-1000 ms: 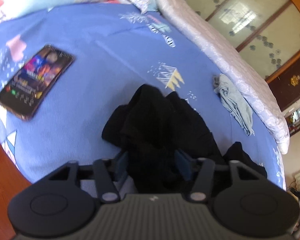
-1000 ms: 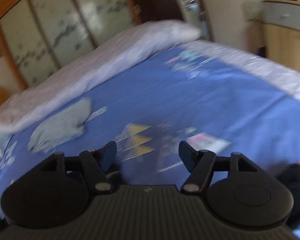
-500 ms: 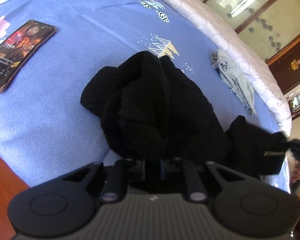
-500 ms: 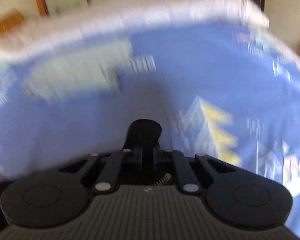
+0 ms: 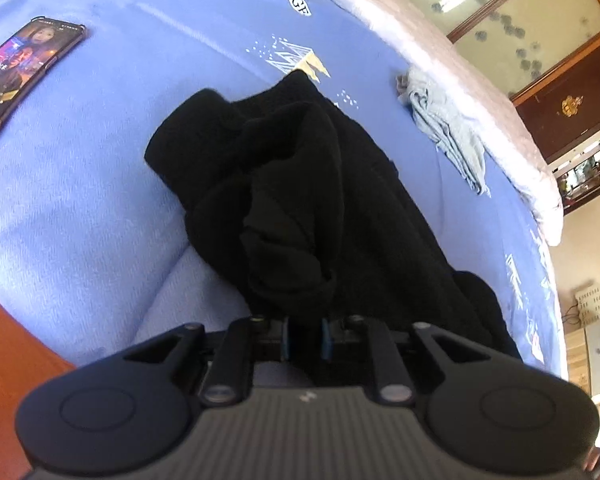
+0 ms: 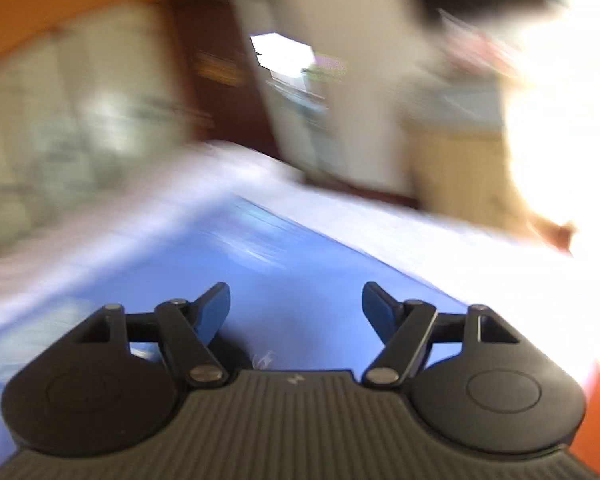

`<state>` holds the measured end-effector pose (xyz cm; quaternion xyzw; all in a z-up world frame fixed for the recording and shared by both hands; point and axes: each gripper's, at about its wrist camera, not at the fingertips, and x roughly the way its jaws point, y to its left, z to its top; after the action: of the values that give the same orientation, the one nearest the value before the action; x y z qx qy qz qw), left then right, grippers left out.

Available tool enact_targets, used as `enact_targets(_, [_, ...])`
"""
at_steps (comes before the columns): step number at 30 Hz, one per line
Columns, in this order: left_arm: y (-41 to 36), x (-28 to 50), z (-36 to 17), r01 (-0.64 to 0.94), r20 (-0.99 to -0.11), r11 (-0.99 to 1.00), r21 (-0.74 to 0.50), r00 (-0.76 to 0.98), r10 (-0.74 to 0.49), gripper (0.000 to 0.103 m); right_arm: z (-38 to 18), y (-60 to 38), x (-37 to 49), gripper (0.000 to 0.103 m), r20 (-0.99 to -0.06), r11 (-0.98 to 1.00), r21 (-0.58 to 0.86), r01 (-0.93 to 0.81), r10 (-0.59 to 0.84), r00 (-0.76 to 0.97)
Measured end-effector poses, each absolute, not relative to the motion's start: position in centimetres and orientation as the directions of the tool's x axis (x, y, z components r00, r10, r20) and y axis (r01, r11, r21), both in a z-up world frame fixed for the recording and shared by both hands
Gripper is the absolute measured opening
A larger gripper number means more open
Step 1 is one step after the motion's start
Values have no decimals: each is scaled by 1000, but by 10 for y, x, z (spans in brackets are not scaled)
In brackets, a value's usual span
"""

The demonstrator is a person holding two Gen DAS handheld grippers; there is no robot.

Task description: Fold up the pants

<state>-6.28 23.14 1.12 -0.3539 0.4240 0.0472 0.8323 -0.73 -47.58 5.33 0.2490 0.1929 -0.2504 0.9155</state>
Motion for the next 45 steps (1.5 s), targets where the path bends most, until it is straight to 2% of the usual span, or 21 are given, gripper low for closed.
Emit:
enact_targets(2, [232, -61, 15, -372, -743, 760, -533, 636, -210, 18, 30, -494, -43, 74, -508, 661, 465, 589, -346, 789])
enact_targets(6, [229, -59, 17, -367, -742, 765, -529, 638, -206, 20, 18, -484, -51, 74, -552, 674, 452, 585, -303, 776])
enact_targets(12, [237, -62, 24, -382, -729, 755, -534, 660, -182, 43, 50, -440, -8, 74, -512, 779, 407, 476, -237, 826])
enact_targets(13, [241, -63, 26, -385, -723, 752, -535, 669, -172, 50, 55, -439, -6, 74, -507, 795, 393, 462, -231, 830])
enact_targets(15, [246, -63, 28, -398, -721, 752, -526, 677, -147, 54, 55, -433, -2, 74, -513, 820, 361, 444, -223, 829])
enact_targets(20, [248, -51, 29, -397, -723, 756, -521, 675, -144, 50, 39, -424, 37, 73, -597, 850, 345, 399, -130, 792])
enact_targets(23, [245, -46, 28, -385, -725, 766, -514, 673, -148, 49, 34, -404, 74, 71, -681, 899, 260, 353, -88, 727])
enact_targets(25, [243, -42, 26, -379, -730, 775, -506, 666, -152, 48, 28, -388, 97, 68, -742, 922, 182, 341, -99, 663])
enact_targets(28, [242, -33, 22, -378, -744, 784, -493, 651, -153, 48, 4, -376, 131, 70, -831, 913, 98, 395, -144, 537])
enact_targets(30, [243, -31, 18, -373, -749, 790, -486, 643, -157, 41, -20, -372, 147, 72, -881, 907, 64, 416, -144, 450])
enact_targets(31, [243, -29, 16, -372, -758, 800, -471, 635, -151, 29, -29, -367, 149, 72, -884, 908, 27, 418, -174, 435])
enact_targets(32, [243, -28, 14, -369, -766, 810, -456, 626, -146, 15, -34, -356, 150, 70, -872, 919, -42, 393, -225, 434])
enact_targets(33, [244, -27, 12, -367, -772, 816, -446, 619, -144, 13, -35, -346, 150, 67, -858, 923, -90, 375, -263, 440])
enact_targets(34, [246, -26, 10, -364, -772, 815, -451, 617, -152, 12, -35, -341, 148, 49, -846, 927, -102, 360, -271, 458])
enact_targets(35, [248, -26, 10, -360, -769, 812, -460, 619, -161, 11, -33, -340, 145, 22, -842, 934, -86, 348, -255, 475])
enact_targets(36, [249, -24, 12, -356, -764, 809, -468, 623, -167, 11, -28, -342, 143, 7, -838, 934, -63, 352, -241, 490])
enact_targets(41, [258, -27, 46, -303, -677, 787, -537, 711, -189, 11, 30, -373, 110, 5, -737, 894, 148, 423, -185, 650])
enact_targets(45, [261, -39, 66, -268, -620, 767, -583, 757, -207, 11, 81, -382, 65, 5, -618, 887, 218, 407, -197, 761])
